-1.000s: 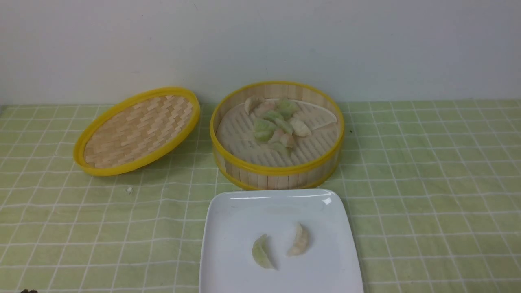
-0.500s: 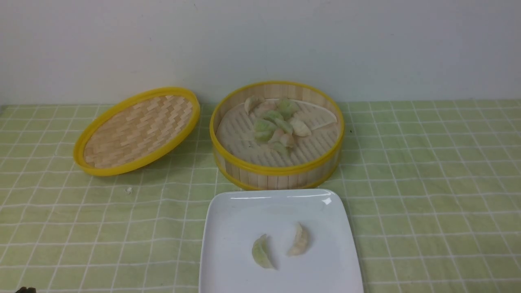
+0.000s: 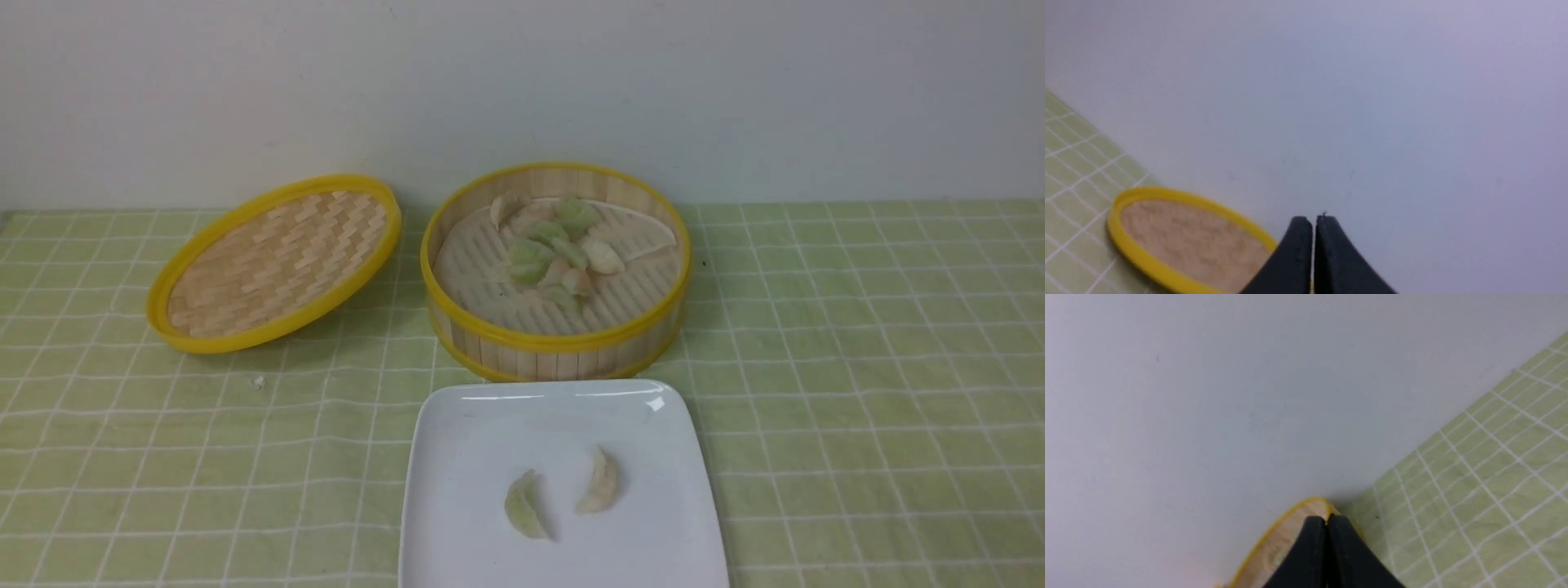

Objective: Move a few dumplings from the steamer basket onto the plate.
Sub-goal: Use the left arm to grab a dumpling from the steamer

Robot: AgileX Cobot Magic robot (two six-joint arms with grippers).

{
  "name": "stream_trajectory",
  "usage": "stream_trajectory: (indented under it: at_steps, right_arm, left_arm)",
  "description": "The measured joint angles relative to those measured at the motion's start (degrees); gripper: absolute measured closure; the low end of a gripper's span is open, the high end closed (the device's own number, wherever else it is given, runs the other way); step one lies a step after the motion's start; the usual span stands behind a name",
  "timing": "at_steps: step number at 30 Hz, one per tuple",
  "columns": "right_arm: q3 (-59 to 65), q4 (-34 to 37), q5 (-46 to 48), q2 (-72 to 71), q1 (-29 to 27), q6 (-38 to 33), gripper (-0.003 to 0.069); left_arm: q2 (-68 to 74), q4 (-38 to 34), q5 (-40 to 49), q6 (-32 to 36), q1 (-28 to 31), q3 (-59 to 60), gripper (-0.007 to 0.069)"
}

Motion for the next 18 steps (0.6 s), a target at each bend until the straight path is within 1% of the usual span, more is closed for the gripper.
stream_trajectory:
  at_steps: [2,3,5,7,8,10,11,13,14,15,16,17,18]
  right_arm:
    - [0.0,3.1,-1.9,0.0,0.0,0.6,0.0673]
    - [0.0,3.6,-2.7,0.0,0.0,0.7,0.0673]
    - [0.0,4.3,-5.4,0.0,0.0,0.8,0.0673]
    - [0.0,4.0,-8.2,0.0,0.0,0.7,0.0673]
    - [-0.4,2.9,-8.5,0.0,0.0,0.5,0.0673]
    - [-3.5,0.1,-5.7,0.0,0.0,-0.3,0.0673]
    - [-6.7,-2.2,-2.8,0.3,0.0,-0.8,0.0673]
    - [-13.1,-5.9,2.9,2.2,0.0,-1.6,0.0673]
    - [-18.4,-8.9,8.7,4.8,0.0,-2.6,0.0673]
    - [-22.1,-10.3,12.5,7.0,0.0,-3.6,0.0673]
    - [-28.6,-12.1,18.5,11.5,0.0,-5.5,0.0673]
    - [-31.3,-12.8,21.7,13.6,0.0,-6.7,0.0673]
    - [-35.8,-13.9,27.0,17.1,0.0,-9.3,0.0673]
  left_arm:
    - [0.0,-1.9,-4.9,-0.4,0.0,-0.1,0.0631]
    - [0.0,-2.2,-5.6,-0.3,0.0,-0.7,0.0631]
    - [0.0,-1.4,-5.0,-0.4,0.0,-3.8,0.0631]
    - [0.5,1.5,-2.6,-0.1,0.0,-8.4,0.0631]
    - [1.6,4.1,-0.4,0.4,0.0,-11.6,0.0631]
    - [4.8,9.5,5.2,1.3,0.0,-18.0,0.0631]
    - [6.9,12.0,8.7,1.6,0.0,-21.2,0.0631]
    - [13.8,17.5,19.5,2.3,0.0,-29.9,0.0631]
    - [19.0,19.7,26.6,2.6,0.0,-35.4,0.0631]
    - [22.8,20.8,30.5,2.7,0.0,-38.2,0.0631]
    - [27.7,21.6,38.0,3.6,0.0,-43.6,0.0631]
    - [31.7,22.0,42.9,4.2,0.0,-47.2,0.0631]
    - [36.7,22.0,48.6,5.4,0.0,-51.2,0.0631]
